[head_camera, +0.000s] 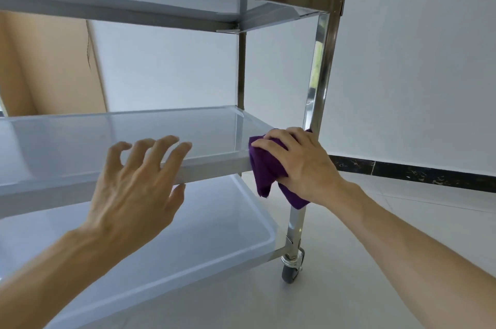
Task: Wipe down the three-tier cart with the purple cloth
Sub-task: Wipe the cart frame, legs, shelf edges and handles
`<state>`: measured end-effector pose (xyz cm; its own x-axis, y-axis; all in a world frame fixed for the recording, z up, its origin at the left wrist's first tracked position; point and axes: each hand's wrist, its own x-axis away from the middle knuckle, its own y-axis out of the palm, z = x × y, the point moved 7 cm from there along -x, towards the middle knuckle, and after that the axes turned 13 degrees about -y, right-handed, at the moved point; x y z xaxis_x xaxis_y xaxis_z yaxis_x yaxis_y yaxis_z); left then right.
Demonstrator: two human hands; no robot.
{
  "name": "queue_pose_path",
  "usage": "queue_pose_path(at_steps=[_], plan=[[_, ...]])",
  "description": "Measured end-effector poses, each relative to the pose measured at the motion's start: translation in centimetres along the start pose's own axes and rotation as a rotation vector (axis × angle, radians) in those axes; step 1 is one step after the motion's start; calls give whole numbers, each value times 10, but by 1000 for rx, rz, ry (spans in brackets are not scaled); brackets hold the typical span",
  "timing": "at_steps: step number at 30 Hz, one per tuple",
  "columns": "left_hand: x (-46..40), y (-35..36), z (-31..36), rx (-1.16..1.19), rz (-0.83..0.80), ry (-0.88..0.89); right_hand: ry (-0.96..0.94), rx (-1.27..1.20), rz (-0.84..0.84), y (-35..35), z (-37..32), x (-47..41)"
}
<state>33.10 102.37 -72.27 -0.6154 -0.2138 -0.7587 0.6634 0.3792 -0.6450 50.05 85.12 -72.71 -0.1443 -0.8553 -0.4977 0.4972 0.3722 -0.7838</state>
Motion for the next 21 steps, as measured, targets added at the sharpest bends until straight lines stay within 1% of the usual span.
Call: queue_pose_path(at_steps=[2, 4, 6, 11, 14, 16, 18, 21], plan=[[4, 2, -29, -26, -29, -64, 6, 25, 73, -1, -1, -6], [9, 7, -43, -37, -41, -81, -6, 6, 100, 1, -11, -16], [11, 10, -45, -38, -23, -76, -43, -1, 97, 2, -31, -29], [11, 15, -45, -89, 18, -60, -184, 71, 117, 0, -104, -74], [11, 16, -48, -86, 26, -70, -220, 90, 159, 0, -127, -90], [12, 15, -50, -81, 34, -64, -245, 51, 186, 0, -125, -90], [12, 14, -51, -74, 39, -59, -243, -2, 190, 1, -109, -82], [12, 13, -51, -67, 26, -72, -130, -42, 191, 6, -64, -59]])
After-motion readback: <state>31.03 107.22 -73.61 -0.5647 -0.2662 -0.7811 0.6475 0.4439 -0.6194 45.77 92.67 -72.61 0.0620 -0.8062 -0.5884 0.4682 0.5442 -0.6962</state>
